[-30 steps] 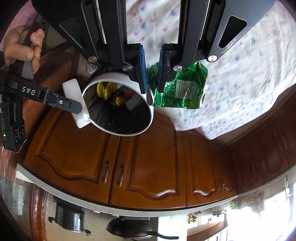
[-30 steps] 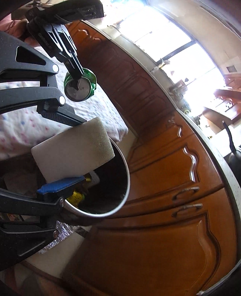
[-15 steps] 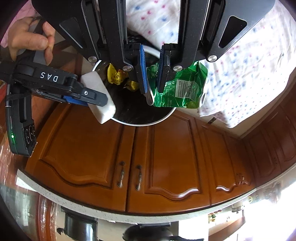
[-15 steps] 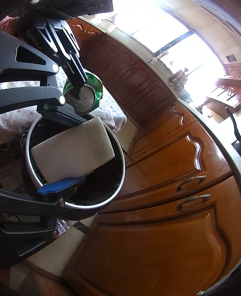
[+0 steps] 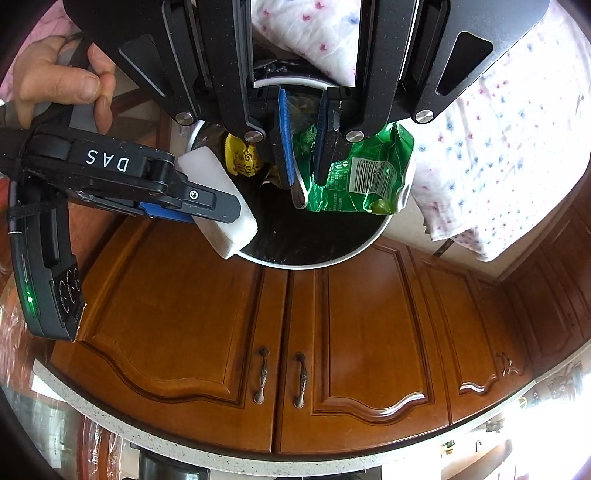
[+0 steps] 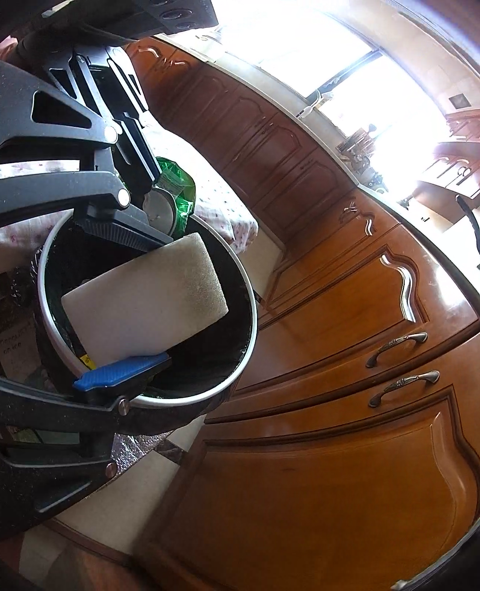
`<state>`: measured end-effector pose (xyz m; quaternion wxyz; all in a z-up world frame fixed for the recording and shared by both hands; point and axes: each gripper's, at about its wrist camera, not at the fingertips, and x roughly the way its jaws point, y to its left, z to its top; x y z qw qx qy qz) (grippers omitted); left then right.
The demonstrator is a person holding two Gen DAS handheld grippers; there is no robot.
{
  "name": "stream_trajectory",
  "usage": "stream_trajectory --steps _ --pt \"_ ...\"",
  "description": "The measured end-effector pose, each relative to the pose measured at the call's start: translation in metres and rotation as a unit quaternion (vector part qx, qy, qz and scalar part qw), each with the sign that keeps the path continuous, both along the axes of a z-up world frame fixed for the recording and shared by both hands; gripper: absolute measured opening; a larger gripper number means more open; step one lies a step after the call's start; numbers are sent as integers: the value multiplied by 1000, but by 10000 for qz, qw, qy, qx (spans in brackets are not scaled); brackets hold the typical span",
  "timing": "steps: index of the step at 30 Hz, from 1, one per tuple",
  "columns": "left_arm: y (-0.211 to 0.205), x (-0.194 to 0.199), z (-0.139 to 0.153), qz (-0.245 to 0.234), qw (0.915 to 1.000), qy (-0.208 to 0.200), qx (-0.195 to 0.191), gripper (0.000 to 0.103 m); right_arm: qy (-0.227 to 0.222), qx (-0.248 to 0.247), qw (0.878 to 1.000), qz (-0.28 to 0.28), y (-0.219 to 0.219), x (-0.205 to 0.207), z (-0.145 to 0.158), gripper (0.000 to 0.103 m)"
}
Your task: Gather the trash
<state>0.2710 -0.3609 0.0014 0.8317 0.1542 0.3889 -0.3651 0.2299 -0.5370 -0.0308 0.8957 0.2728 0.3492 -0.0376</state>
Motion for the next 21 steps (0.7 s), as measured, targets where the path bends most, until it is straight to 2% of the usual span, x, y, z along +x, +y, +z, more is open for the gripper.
stream_trajectory --steps 7,9,11,13,21 --pt "-1 4 -4 27 9999 156 7 11 38 56 10000 22 0 3 1 66" --pt "-1 7 -4 33 9998 196 20 15 -2 120 9999 -27 -2 1 2 67" --pt "0 7 -3 41 9998 213 4 36 -51 144 9999 -41 -1 -2 3 67" --pt "3 6 0 108 9998 154 -24 48 -91 166 9998 -38 1 -4 5 67" --pt "25 4 5 316 9993 156 -121 48 -278 97 9996 -38 17 -18 19 67"
